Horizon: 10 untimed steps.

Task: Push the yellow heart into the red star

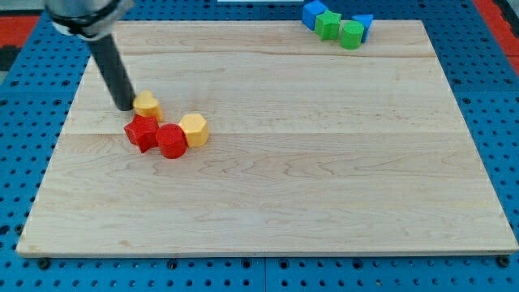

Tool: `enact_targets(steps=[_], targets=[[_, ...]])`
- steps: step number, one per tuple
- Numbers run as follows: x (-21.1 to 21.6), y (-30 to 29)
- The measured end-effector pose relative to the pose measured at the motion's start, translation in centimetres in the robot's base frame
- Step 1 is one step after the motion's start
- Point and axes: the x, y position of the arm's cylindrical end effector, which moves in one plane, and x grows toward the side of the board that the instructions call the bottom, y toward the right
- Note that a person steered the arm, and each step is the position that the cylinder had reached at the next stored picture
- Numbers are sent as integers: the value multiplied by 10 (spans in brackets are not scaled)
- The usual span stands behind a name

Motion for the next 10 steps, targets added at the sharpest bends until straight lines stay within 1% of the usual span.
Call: enact_targets(steps=[1,2,3,4,5,6,7,8,9,10], targets=[[-9,3],[-19,25],[-5,33],[-16,34],[-15,-12],[31,-31],[34,-25],[47,-25],[51,-2],[51,33]])
